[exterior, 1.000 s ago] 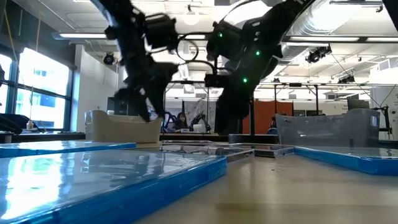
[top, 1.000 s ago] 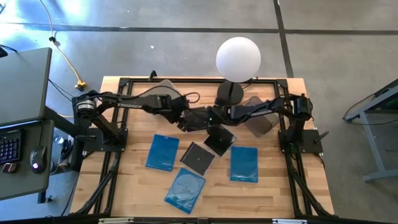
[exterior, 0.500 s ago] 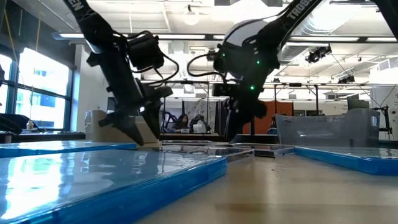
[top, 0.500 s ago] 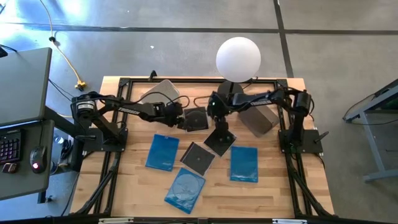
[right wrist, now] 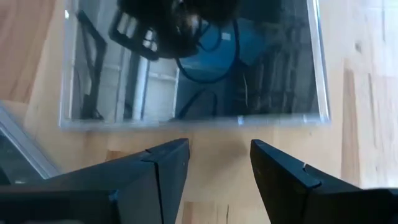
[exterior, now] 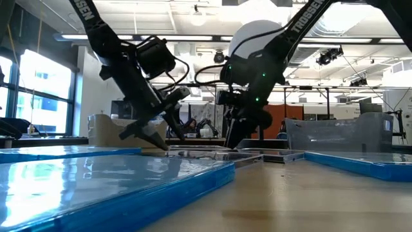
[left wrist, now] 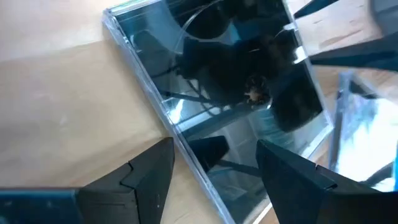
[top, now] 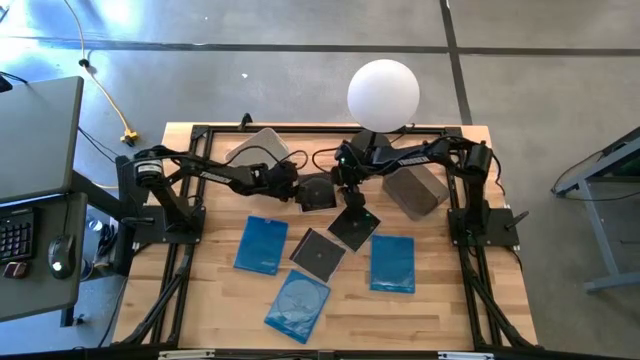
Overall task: Pick & place jewel cases by type
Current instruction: Put the top black CD case into the white bin
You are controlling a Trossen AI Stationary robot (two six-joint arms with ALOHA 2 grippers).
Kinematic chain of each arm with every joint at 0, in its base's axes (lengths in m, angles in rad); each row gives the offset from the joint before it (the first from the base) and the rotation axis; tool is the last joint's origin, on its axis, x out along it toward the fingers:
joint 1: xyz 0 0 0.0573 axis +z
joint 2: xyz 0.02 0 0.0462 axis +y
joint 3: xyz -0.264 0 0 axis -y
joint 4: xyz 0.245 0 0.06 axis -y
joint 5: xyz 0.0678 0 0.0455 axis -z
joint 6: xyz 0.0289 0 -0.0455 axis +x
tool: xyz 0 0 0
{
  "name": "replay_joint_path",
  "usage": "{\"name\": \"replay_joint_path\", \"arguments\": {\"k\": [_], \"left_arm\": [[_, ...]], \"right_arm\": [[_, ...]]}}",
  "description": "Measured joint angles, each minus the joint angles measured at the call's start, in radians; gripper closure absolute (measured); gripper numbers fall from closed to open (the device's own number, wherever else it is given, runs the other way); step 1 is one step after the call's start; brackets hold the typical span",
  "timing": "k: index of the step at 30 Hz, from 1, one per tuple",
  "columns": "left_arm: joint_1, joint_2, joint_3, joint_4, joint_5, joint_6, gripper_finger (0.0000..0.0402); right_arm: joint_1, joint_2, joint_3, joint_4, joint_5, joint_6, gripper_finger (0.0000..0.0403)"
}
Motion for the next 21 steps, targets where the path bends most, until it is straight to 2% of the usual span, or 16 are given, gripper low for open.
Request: {"name": "replay_joint_path", "arguments": {"k": [5,10,16,21], "left_arm": [[0.001,0.003,-0.005,0.061,0.046,0.002,0.0172],[0.000,0.000,-0.005,0.066,0.033,0.011,0.0172],[-0.002,-0.063,0.003,0.023,0.034,0.076,0.0172],[-0.002,-0.142,0.014,-0.054,0.012,0.112,0.0172]], "right_arm": [[0.005,0.006,-0.002,0.010,-0.011,-0.006,0.0233],[0.034,0.003,-0.005,0.026,0.017,-0.011,0.0233],[0.099,-0.005,-0.006,0.042,0.209,-0.028,0.0233],[0.134,-0.021,-0.008,0.052,0.274,-0.004,0.0233]]}}
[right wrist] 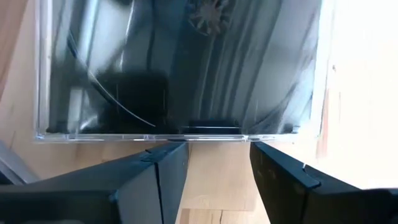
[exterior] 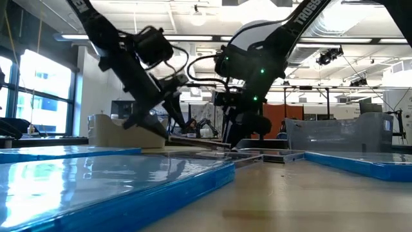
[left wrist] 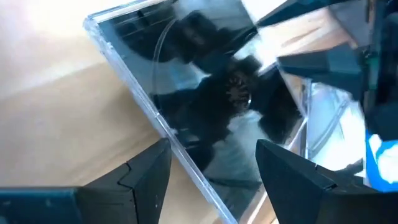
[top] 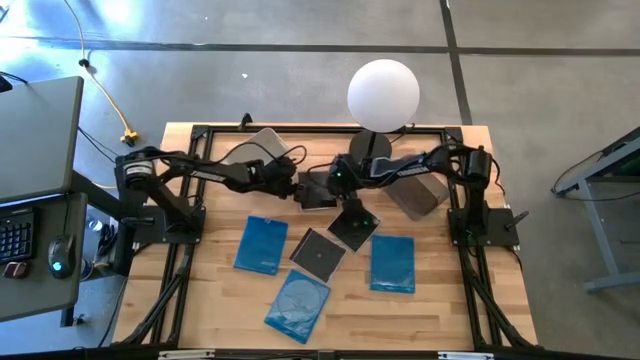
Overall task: Pick & place jewel cases by type
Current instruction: Put the top black CD case into the white bin
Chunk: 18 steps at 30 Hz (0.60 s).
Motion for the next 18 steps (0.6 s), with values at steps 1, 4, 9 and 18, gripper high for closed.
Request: {"name": "replay_joint_path", "arguments": {"k": [1,4,9,18], "left_arm": [[0.000,-0.009,0.000,-0.014,-0.006,0.003,0.0172],[0.001,-0.042,0.000,-0.054,-0.019,0.024,0.0172],[0.001,-0.095,0.000,-0.139,-0.068,0.045,0.0172],[0.004,-0.213,0.000,-0.275,-0.206,0.075,0.0172]], "right_arm": [[0.005,-0.002,-0.001,0.017,0.011,0.008,0.0233],[0.019,-0.004,-0.002,0.062,0.039,0.011,0.0233],[0.040,-0.006,-0.003,0.138,0.076,0.010,0.0233],[0.046,-0.009,0.012,0.296,0.106,0.031,0.0233]]}}
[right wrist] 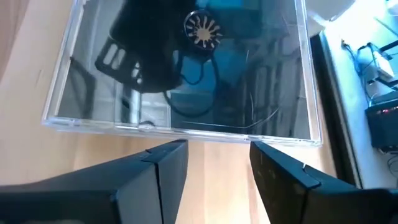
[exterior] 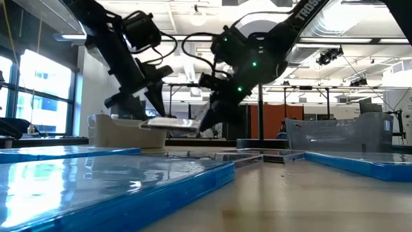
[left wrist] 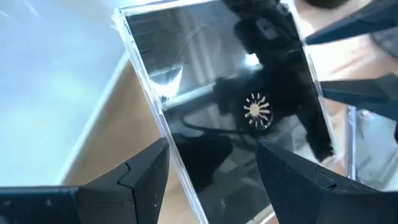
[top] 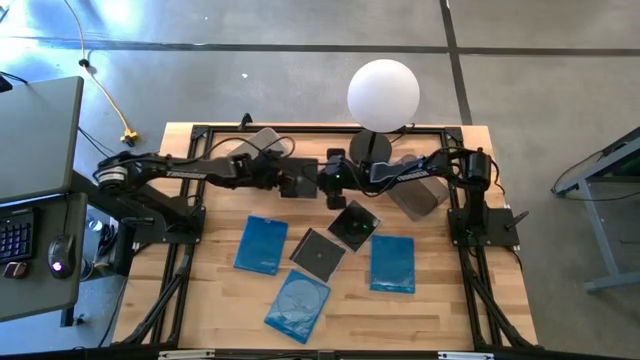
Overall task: Pick & place jewel cases by type
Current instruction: Put the top black CD case into the white bin
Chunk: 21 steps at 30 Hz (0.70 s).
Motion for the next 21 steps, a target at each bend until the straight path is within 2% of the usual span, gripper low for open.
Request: {"name": "replay_joint_path", "arguments": {"k": [6,13,16,21], "left_arm": [[0.018,-0.092,0.000,-0.101,-0.115,0.008,0.0172],[0.047,-0.197,0.000,-0.164,-0.190,0.028,0.0172],[0.079,-0.230,0.008,-0.179,-0.184,0.034,0.0172],[0.155,-0.237,0.010,-0.127,-0.105,0.077,0.0172]], "right_arm": [[0.000,-0.005,0.089,0.042,-0.010,-0.001,0.0233],[-0.012,-0.005,0.206,0.016,-0.018,-0.037,0.0233],[-0.030,-0.005,0.233,0.064,-0.059,-0.016,0.0233],[-0.056,0.046,0.249,0.166,-0.171,0.082,0.0233]]}}
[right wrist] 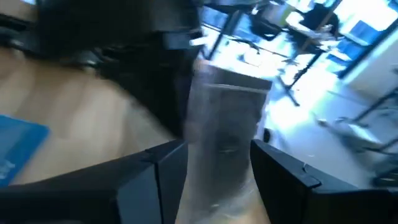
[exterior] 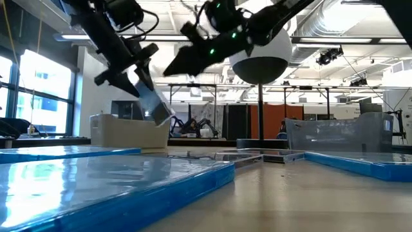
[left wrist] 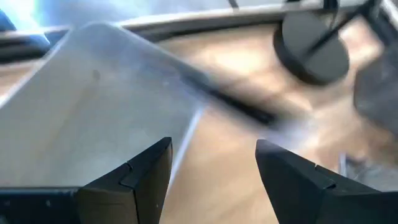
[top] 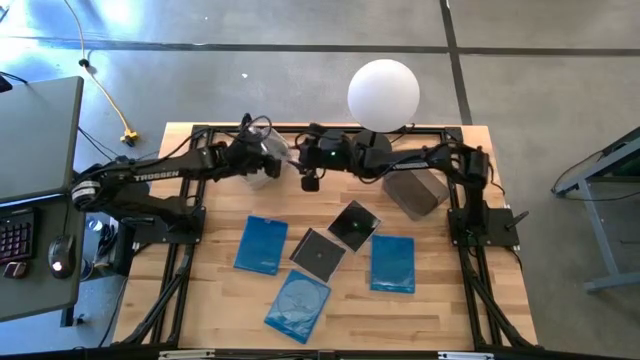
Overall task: Pick & place jewel cases by type
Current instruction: Put the top black CD case into the white bin, then put the left black CD case into the white bin
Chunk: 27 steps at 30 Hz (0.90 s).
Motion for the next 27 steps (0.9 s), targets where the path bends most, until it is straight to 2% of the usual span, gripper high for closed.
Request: {"name": "replay_joint_path", "arguments": {"k": [6,10,20,27], "left_arm": [[0.050,0.005,-0.002,-0.002,0.011,0.025,0.0172],[0.050,0.004,-0.003,-0.054,-0.002,0.034,0.0172],[0.050,-0.015,-0.004,-0.070,-0.035,0.103,0.0172],[0.050,-0.090,-0.006,-0.058,-0.043,0.138,0.0172]], "right_arm": [[0.002,0.173,0.134,-0.049,0.044,0.000,0.0233],[0.009,0.223,0.233,-0.155,0.088,-0.031,0.0233],[0.016,0.198,0.325,-0.261,0.113,-0.058,0.0233],[0.043,0.139,0.330,-0.374,0.214,-0.153,0.0233]]}}
